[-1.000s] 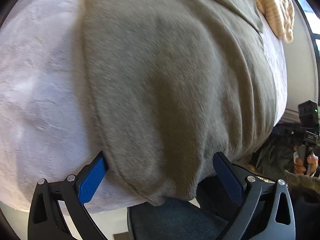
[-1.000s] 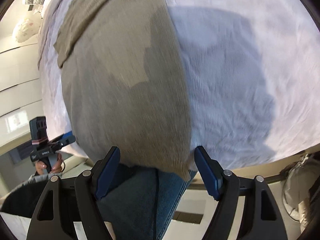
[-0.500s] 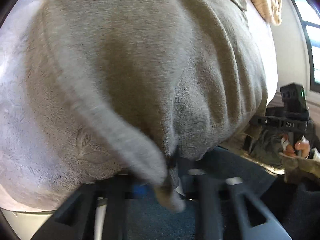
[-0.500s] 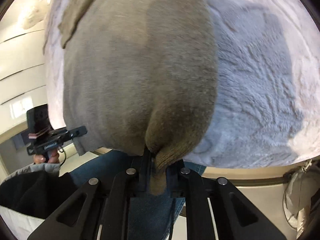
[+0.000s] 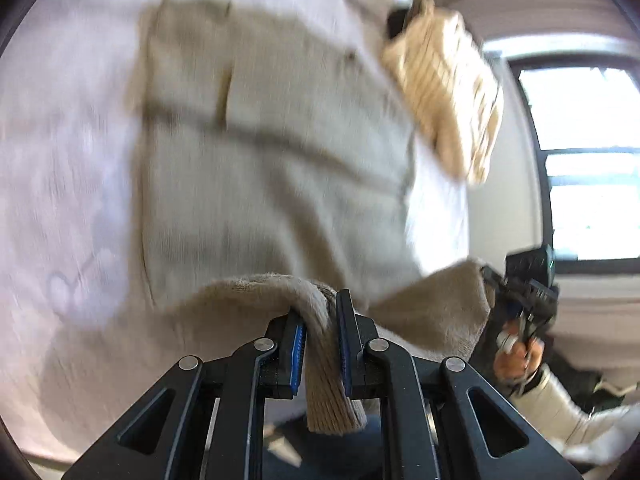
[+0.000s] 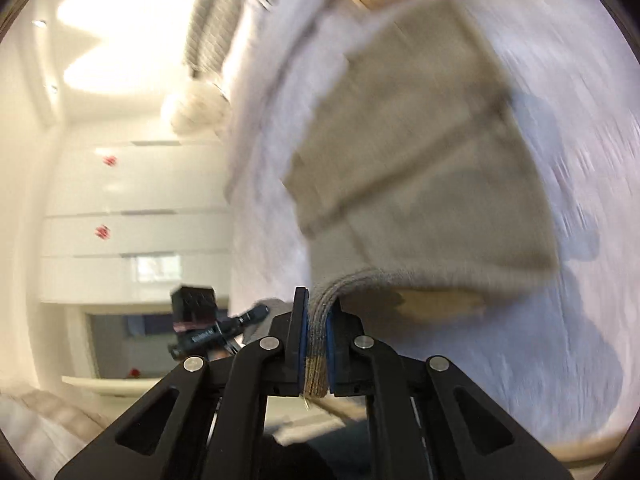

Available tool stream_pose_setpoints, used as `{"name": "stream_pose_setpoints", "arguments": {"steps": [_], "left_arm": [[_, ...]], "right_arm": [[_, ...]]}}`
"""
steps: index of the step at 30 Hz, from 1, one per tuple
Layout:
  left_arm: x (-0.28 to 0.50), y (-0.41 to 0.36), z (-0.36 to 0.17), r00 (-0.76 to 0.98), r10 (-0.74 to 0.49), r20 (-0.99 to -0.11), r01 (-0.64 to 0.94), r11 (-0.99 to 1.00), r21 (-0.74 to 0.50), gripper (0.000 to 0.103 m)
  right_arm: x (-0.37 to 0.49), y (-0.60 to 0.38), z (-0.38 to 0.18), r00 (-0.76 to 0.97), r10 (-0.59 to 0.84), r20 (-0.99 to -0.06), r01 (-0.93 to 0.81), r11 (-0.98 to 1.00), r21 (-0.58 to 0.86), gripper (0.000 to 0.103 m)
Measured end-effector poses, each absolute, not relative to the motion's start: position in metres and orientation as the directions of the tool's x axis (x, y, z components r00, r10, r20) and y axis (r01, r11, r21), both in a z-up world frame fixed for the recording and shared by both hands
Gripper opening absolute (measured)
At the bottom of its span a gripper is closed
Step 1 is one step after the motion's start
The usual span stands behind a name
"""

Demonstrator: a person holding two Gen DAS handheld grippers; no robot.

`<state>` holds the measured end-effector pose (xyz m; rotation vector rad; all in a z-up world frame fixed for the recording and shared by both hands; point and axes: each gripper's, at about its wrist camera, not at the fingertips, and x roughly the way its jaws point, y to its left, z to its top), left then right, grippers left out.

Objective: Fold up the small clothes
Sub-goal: 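Grasp the sweater hem with both tools and lift it toward the collar, then lay the hem over the collar with both tools and release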

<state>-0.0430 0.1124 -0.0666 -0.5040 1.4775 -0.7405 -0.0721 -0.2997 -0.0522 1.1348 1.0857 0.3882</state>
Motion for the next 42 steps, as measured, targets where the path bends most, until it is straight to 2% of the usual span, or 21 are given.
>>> {"name": "stream_pose_setpoints", "arguments": {"steps": [4,7,11,16,19,21,22,23,24,25,26,28,32,38,39,41,42], "left_arm": [[0.013,0.115,-0.05,0.07,-0.725,-0.686,0.149,0.687,-0.711,0.016],[0.056,0.11,-0.055,0.127,-0.702,-0.701,0.153,0.712,-0.685,0.016],[0.1,0.091,-0.086,0.181,-0.652,-0.736,0.145,0.758,-0.636,0.016],[0.147,0.093,-0.13,0.242,-0.569,-0.786,0.066,0.818,-0.572,0.016],[0.158,0.085,-0.145,0.251,-0.518,-0.818,0.05,0.851,-0.523,0.018],[0.16,0.081,-0.147,0.276,-0.459,-0.844,0.056,0.885,-0.463,0.044],[0.16,0.08,-0.144,0.316,-0.413,-0.854,0.06,0.907,-0.417,0.077],[0.158,0.081,-0.141,0.351,-0.387,-0.853,0.066,0.919,-0.39,0.088],[0.156,0.079,-0.137,0.403,-0.362,-0.841,0.093,0.93,-0.356,0.088],[0.157,0.075,-0.136,0.411,-0.36,-0.838,0.122,0.932,-0.341,0.088],[0.159,0.07,-0.139,0.399,-0.355,-0.845,0.158,0.935,-0.318,0.088],[0.166,0.059,-0.148,0.37,-0.343,-0.863,0.196,0.937,-0.289,0.088],[0.178,0.04,-0.166,0.311,-0.337,-0.889,0.238,0.933,-0.27,0.088],[0.193,0.013,-0.174,0.295,-0.337,-0.894,0.278,0.926,-0.257,0.088],[0.196,0.01,-0.173,0.295,-0.34,-0.893,0.284,0.924,-0.257,0.085],[0.2,0.002,-0.173,0.292,-0.334,-0.896,0.299,0.922,-0.247,0.056],[0.202,-0.002,-0.175,0.284,-0.318,-0.905,0.312,0.923,-0.227,0.045]], "right_arm": [[-0.015,-0.315,-0.052,0.557,0.702,-0.445,0.239,0.377,0.895,0.008],[0.024,-0.326,-0.064,0.59,0.676,-0.442,0.257,0.361,0.896,0.008],[0.075,-0.341,-0.093,0.6,0.65,-0.466,0.303,0.355,0.885,0.008],[0.114,-0.353,-0.153,0.571,0.594,-0.567,0.436,0.366,0.822,0.008],[0.115,-0.358,-0.174,0.584,0.591,-0.557,0.469,0.315,0.825,0.012],[0.118,-0.358,-0.181,0.576,0.597,-0.558,0.481,0.304,0.822,0.014],[0.123,-0.358,-0.181,0.566,0.602,-0.563,0.478,0.317,0.819,0.019],[0.125,-0.356,-0.178,0.554,0.594,-0.583,0.469,0.356,0.808,0.03],[0.127,-0.355,-0.172,0.545,0.58,-0.605,0.453,0.403,0.795,0.038],[0.127,-0.354,-0.159,0.538,0.542,-0.645,0.421,0.49,0.763,0.051],[0.128,-0.352,-0.148,0.536,0.495,-0.684,0.397,0.567,0.722,0.056],[0.132,-0.35,-0.129,0.526,0.382,-0.76,0.351,0.716,0.603,0.056],[0.139,-0.346,-0.12,0.465,0.23,-0.855,0.309,0.863,0.401,0.056],[0.164,-0.337,-0.134,0.44,0.175,-0.881,0.261,0.913,0.312,0.056],[0.168,-0.333,-0.135,0.443,0.171,-0.88,0.246,0.921,0.303,0.056],[0.175,-0.323,-0.139,0.422,0.166,-0.891,0.204,0.94,0.272,0.054],[0.177,-0.32,-0.138,0.406,0.157,-0.9,0.196,0.947,0.254,0.047]]}}
